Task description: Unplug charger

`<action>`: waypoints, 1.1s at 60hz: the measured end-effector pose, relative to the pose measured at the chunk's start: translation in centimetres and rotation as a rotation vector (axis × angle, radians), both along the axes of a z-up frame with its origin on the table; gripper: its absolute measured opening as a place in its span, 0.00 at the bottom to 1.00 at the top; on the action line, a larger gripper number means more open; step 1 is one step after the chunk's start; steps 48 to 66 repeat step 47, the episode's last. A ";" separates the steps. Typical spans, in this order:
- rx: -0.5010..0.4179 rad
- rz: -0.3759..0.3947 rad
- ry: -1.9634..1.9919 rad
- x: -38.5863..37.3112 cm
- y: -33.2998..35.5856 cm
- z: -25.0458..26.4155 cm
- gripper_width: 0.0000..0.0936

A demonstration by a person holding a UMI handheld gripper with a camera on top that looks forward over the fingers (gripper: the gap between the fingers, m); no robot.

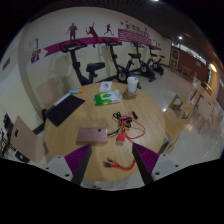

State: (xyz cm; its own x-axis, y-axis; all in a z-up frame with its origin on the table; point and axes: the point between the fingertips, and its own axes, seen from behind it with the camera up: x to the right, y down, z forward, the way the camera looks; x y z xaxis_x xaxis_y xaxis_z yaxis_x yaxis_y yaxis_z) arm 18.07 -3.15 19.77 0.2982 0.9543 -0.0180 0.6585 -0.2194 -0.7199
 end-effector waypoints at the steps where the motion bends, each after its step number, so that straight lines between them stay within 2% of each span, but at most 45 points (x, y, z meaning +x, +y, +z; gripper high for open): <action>1: 0.003 0.000 0.003 0.6 -0.5 0.7 0.91; 8: 0.028 -0.009 0.013 4.3 -2.8 4.2 0.90; 16: 0.033 -0.038 0.023 6.4 -3.9 5.5 0.91; 34: 0.069 -0.026 0.001 6.9 -4.1 4.7 0.91; 46: 0.063 0.014 0.003 6.4 -4.9 4.7 0.91; 66: 0.064 0.015 0.002 6.4 -4.9 4.6 0.92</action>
